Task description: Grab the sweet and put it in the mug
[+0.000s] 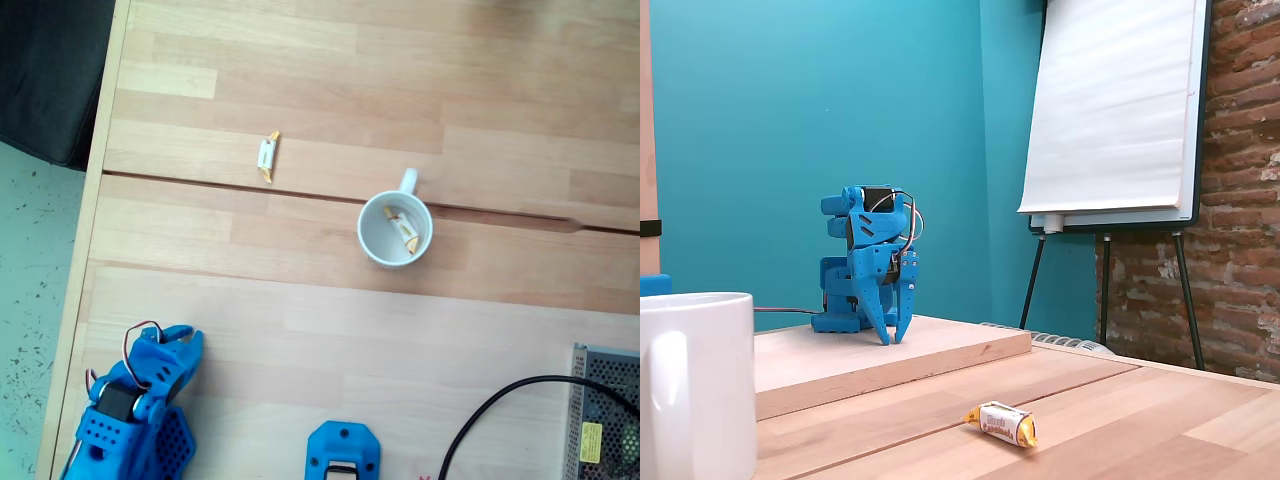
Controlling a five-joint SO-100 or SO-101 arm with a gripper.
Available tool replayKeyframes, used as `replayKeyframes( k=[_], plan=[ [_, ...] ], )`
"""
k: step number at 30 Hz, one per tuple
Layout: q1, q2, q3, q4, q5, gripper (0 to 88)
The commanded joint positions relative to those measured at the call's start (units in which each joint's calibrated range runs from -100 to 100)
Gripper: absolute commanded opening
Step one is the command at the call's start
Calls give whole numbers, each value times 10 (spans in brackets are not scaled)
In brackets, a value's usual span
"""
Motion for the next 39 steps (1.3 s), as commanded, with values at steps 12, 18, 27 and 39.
replayKeyframes(
  k=[12,18,27,39],
  plan=[
    [-3,86,-19,-1,4,32],
    [-3,254,-141,-1,-1,32],
    [5,426,-294,-1,-1,32],
    [5,636,-594,-2,4,32]
  ],
)
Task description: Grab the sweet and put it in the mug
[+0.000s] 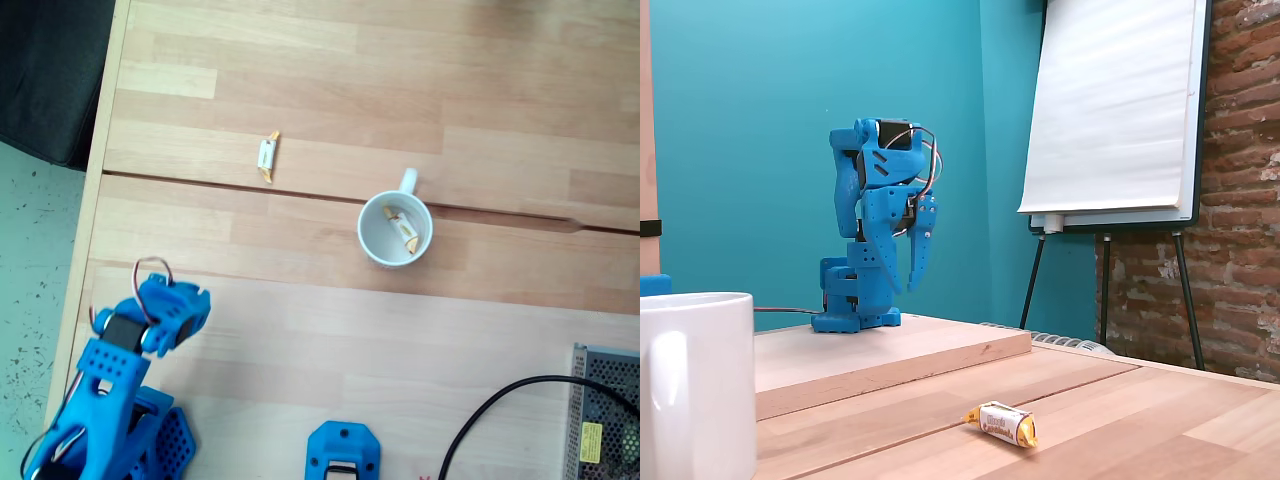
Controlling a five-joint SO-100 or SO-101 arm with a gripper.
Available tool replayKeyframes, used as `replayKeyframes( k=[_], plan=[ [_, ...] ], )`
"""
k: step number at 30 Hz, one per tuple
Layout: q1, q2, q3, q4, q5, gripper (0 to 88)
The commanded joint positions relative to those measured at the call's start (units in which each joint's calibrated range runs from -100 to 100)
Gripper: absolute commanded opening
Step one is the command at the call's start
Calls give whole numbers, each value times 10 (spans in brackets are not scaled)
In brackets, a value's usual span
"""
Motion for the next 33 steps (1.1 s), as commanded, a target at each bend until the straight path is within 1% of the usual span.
replayKeyframes(
  k=[1,14,20,25,30,33],
  plan=[
    [4,75,-94,0,1,32],
    [4,284,-321,0,4,32],
    [4,375,-413,0,47,32],
    [4,442,-483,0,72,32],
    [4,509,-565,-1,72,32],
    [4,557,-618,0,62,32]
  ],
)
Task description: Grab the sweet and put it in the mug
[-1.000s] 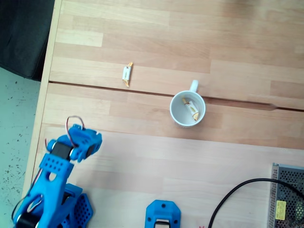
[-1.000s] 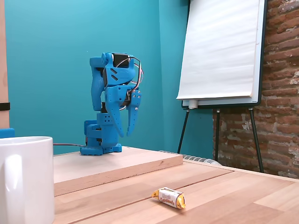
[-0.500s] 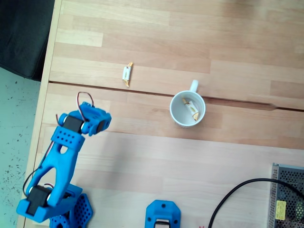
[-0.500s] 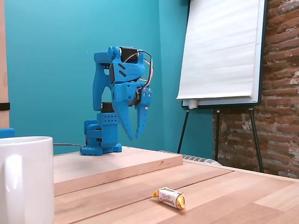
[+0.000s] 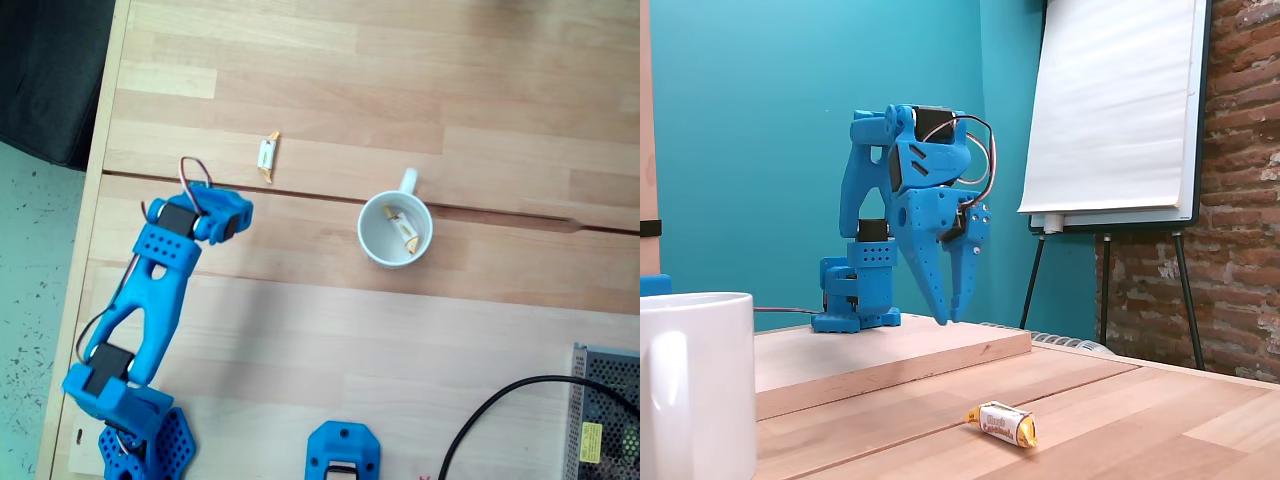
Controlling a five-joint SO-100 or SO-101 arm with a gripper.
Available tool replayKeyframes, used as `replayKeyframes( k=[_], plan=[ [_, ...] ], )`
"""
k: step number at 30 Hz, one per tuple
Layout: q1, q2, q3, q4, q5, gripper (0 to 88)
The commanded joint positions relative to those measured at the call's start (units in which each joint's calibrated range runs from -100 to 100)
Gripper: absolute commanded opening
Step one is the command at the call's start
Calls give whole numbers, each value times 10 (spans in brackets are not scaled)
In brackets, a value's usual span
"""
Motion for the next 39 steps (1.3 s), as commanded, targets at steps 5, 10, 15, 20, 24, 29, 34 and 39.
replayKeyframes(
  k=[5,10,15,20,24,29,34,39],
  plan=[
    [4,83,-153,0,-46,32],
    [16,132,-226,0,-72,32],
    [31,176,-301,0,-69,32],
    [34,228,-352,-1,-55,32],
    [30,237,-361,-1,-35,32],
    [30,246,-362,-1,-30,33],
    [29,260,-364,-1,-30,56],
    [28,267,-369,-1,-30,138]
  ],
)
